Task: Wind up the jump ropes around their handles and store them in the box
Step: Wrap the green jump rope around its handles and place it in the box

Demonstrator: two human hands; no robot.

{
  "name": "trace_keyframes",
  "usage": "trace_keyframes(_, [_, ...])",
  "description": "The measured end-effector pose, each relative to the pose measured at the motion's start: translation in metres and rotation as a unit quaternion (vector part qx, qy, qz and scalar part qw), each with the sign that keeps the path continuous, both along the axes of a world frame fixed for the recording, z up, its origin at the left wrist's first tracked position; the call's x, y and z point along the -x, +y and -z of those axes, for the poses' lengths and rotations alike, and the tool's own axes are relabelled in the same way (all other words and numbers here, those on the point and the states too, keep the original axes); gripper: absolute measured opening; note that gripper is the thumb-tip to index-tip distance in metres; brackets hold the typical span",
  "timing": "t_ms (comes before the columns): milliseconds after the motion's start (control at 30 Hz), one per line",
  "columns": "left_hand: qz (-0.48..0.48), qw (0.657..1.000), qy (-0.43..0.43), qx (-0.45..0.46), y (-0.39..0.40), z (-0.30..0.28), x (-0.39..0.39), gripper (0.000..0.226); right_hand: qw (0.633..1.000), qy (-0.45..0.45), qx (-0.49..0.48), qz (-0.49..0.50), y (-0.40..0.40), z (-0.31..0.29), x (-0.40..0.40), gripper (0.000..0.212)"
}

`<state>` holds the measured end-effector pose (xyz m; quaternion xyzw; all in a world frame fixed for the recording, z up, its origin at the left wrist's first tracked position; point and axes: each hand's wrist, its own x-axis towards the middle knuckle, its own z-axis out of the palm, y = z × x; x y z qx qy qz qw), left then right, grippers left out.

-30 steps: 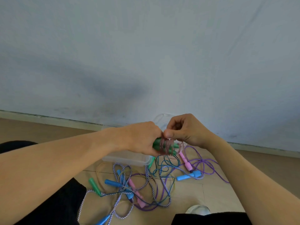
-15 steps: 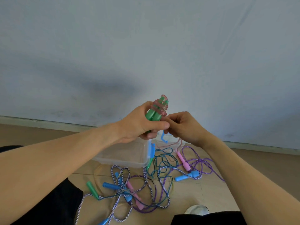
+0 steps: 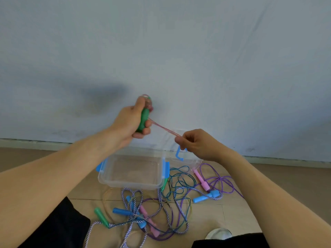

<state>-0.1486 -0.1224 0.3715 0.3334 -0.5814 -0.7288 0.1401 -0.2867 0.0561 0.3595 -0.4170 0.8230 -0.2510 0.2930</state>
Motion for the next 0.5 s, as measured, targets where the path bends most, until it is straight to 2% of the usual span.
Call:
trace_keyframes(33, [-0.008,0.996,-0.042,0.074,-0.011,0.002,-0.002,0.047,1.000,0.002,-0.005,0.002,0.004,-0.001,0.004,0.041])
trace_keyframes(100, [0.036,0.968,-0.146,0.202,-0.027,0.007,-0.006,0.048,1.000,-0.004,0.019,0.013,0.011,-0.006,0.011,0.035])
trace_keyframes(167, [0.112,0.931,-0.218,0.270,-0.027,0.011,-0.011,0.047,0.998,-0.017,0.055,0.002,0.015,-0.020,0.010,0.027])
trace_keyframes(267, [0.222,0.858,-0.283,0.366,-0.006,0.020,-0.010,0.050,0.994,-0.060,0.067,-0.060,0.016,-0.043,-0.002,0.015])
trace_keyframes(333, [0.305,0.830,-0.324,0.336,0.013,0.025,-0.009,0.072,0.991,-0.065,0.068,-0.099,0.015,-0.053,-0.013,0.013])
trace_keyframes(400, [0.409,0.823,-0.330,0.214,0.030,0.030,-0.011,0.113,0.990,-0.041,0.098,-0.096,0.015,-0.053,-0.018,0.012])
trace_keyframes(433, [0.459,0.817,-0.316,0.151,0.039,0.031,-0.012,0.124,0.989,-0.026,0.121,-0.077,0.016,-0.050,-0.018,0.011])
trace_keyframes(500, [0.526,0.801,-0.274,0.084,0.055,0.025,-0.015,0.119,0.988,0.002,0.150,-0.032,0.018,-0.040,-0.012,0.010])
